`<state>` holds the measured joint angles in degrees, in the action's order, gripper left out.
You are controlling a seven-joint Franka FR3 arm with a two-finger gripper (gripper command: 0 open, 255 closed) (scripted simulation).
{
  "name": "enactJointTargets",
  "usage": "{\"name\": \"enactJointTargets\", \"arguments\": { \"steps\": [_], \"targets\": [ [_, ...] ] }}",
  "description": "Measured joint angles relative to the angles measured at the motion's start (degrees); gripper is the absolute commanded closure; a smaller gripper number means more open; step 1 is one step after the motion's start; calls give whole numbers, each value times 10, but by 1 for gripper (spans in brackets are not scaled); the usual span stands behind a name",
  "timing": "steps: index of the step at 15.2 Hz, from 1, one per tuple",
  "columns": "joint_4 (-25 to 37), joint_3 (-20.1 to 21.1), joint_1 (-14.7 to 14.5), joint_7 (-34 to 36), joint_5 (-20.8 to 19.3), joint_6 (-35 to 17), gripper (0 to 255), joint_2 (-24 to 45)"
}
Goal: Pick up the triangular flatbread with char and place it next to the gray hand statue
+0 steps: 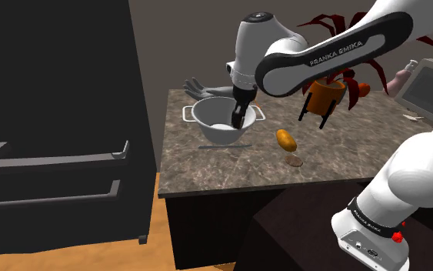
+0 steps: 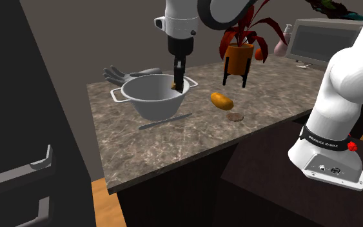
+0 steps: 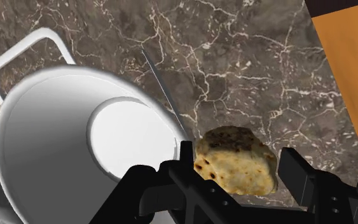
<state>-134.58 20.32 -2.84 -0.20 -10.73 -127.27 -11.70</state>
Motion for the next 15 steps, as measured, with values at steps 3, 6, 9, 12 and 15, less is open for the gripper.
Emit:
{"name": "enactJointTargets", "arguments": {
  "steps": [3,6,9,12,15],
  "targets": [
    [14,-23,19,-34,-9,-8,255,17],
    [35,-44,38,-65,-20,-21,255,45],
    [70,-66,58,-104,-27,-20,255,73],
    [102,-85,76,-135,-33,-27,255,107],
    [145,-102,92,-171,-34,-21,255,138]
  ]
}}
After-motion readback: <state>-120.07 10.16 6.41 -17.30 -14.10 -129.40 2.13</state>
